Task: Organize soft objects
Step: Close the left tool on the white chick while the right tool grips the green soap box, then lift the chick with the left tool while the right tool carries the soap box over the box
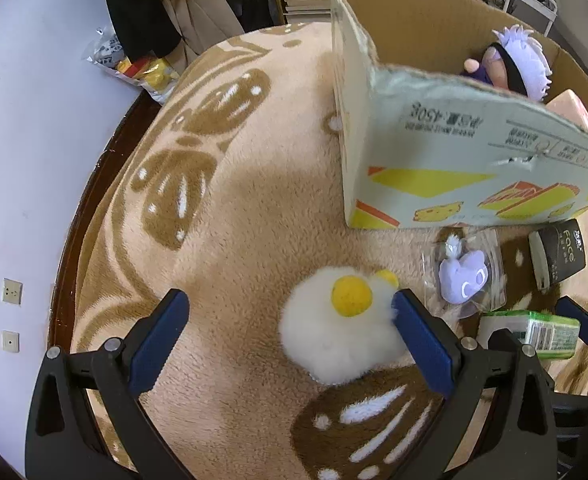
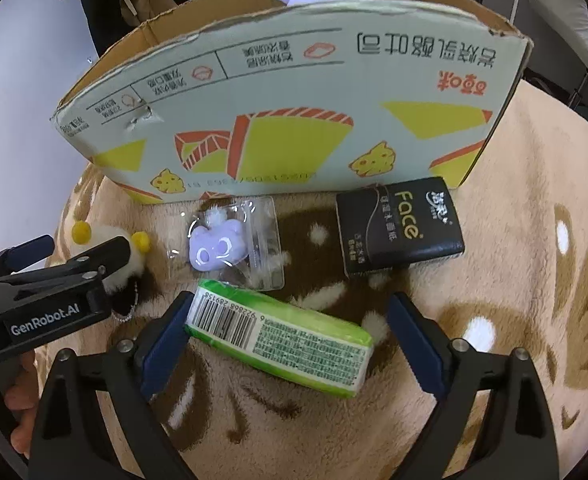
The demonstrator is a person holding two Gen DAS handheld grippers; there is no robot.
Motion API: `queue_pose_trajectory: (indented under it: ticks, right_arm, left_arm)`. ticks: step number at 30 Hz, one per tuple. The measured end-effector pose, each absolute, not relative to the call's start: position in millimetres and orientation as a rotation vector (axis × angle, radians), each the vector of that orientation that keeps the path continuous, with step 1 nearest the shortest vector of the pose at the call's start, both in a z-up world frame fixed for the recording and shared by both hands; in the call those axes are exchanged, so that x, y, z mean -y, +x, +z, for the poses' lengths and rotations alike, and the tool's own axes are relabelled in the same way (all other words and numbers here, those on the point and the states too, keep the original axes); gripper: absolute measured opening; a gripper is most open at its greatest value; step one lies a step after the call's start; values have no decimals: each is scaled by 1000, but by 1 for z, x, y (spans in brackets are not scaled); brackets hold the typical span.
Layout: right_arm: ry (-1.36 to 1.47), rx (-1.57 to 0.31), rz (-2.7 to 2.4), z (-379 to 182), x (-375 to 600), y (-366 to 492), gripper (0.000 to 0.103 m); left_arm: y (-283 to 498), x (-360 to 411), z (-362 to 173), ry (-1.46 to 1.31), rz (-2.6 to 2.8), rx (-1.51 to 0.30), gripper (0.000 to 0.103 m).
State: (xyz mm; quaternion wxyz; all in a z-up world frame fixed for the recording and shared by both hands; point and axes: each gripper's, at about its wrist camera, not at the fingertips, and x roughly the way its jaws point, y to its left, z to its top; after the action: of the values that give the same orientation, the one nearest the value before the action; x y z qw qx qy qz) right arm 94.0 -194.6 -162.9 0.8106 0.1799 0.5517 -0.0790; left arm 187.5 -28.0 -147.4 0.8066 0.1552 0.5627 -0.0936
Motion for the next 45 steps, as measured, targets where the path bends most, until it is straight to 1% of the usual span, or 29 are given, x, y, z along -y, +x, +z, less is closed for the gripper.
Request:
queue_pose_trajectory:
  ticks: [2, 4, 6, 7, 9, 10, 12, 13, 15, 16, 18, 23, 29, 31, 34, 38, 43, 44, 45]
  right_arm:
    - [385, -1184, -163, -166, 195, 93, 94]
    - [387, -1189, -159, -168, 194, 93, 93]
    - [390, -1188, -149, -168, 193, 92, 89]
    - [388, -1190, -147, -168, 192, 92, 89]
    - [379, -1189, -137, -167, 191, 92, 84]
    - [366, -1191, -138, -167, 189, 92, 84]
    - [327, -1182, -140, -166, 180, 98, 82]
    - [317, -1180, -139, -166, 175, 99, 82]
    - [308, -1174, -141, -165, 173, 100, 81]
    - [306, -1172, -141, -165, 172, 100, 81]
    - [301, -1166, -146, -163, 172, 101, 81]
    - [294, -1138, -164, -152, 177, 96, 81]
    - [319, -1125, -174, -146, 185, 89, 81]
    - [321, -1119, -175, -143, 187, 86, 81]
    - [314, -1102, -174, -134, 195, 77, 81]
    - [250, -1067, -179, -121, 197, 69, 81]
    - [183, -1005, -181, -105, 194, 66, 81]
    - [182, -990, -179, -101, 194, 65, 81]
    - [183, -978, -177, -98, 195, 64, 81]
  left_arm:
    - [186, 28, -148, 335, -196, -1204, 100]
    - [186, 29, -149, 329, -199, -1205, 98]
    - [186, 28, -150, 312, -212, -1218, 88]
    - [186, 28, -151, 305, -220, -1226, 85]
    - [186, 27, -153, 281, -247, -1245, 70]
    - [186, 26, -154, 267, -259, -1254, 66]
    - [185, 27, -153, 248, -276, -1259, 53]
    - [184, 27, -152, 242, -286, -1258, 50]
    - [182, 28, -151, 233, -302, -1259, 36]
    - [181, 29, -151, 228, -311, -1262, 34]
    - [179, 28, -149, 221, -313, -1263, 27]
    - [171, 22, -143, 188, -318, -1262, 25]
    - [166, 20, -146, 167, -311, -1295, 28]
    - [166, 19, -146, 161, -305, -1308, 31]
    - [162, 16, -143, 143, -301, -1315, 30]
    - [153, 14, -137, 149, -306, -1286, 23]
    - [139, 11, -124, 127, -316, -1249, 20]
    - [136, 10, -119, 123, -317, -1234, 11]
    - [134, 10, -116, 125, -313, -1221, 10]
